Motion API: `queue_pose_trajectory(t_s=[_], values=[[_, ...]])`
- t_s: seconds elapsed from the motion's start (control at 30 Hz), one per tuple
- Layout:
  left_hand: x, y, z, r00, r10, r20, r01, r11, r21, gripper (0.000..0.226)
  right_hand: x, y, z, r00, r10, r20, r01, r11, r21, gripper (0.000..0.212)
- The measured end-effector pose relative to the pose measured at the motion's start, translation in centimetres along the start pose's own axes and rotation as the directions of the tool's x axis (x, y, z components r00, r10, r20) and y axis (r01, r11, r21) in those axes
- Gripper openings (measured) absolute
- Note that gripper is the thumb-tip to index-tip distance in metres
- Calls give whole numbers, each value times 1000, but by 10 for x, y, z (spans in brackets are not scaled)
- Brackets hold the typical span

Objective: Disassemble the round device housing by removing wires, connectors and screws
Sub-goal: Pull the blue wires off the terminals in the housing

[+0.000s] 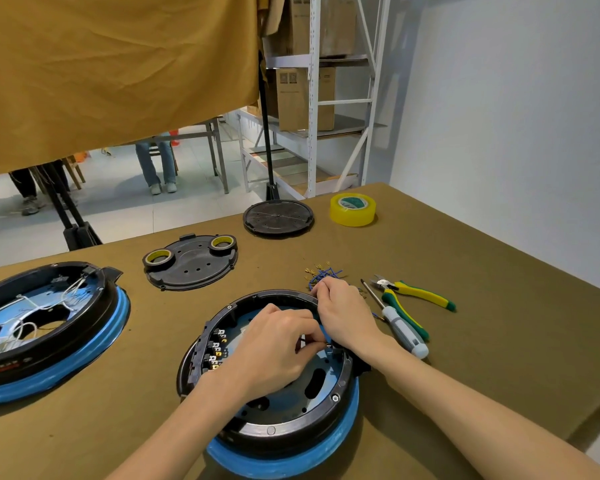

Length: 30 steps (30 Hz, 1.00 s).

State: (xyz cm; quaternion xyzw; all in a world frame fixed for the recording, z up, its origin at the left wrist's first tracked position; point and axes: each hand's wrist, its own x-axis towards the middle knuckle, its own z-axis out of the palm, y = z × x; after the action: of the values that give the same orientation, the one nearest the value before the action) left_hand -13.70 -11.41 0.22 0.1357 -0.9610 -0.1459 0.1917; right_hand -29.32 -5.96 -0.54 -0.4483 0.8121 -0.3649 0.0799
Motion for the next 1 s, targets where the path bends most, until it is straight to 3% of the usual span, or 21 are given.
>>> queue_pose_trajectory(t_s=[0.3,0.77,1.0], values=[[-1,-1,0,998,-33,44,39,990,-137,9,-1,1,1,1000,10,2,-10,1000,-2,37],[-2,-2,-2,999,-14,37,21,979,-202,8,0,3,2,1000,-12,-6,12,1000,-6,38],[-4,-2,-5,990,-22,-140,-17,962,-271,6,2,6,4,1000,-11,0,11,1000,-2,37]])
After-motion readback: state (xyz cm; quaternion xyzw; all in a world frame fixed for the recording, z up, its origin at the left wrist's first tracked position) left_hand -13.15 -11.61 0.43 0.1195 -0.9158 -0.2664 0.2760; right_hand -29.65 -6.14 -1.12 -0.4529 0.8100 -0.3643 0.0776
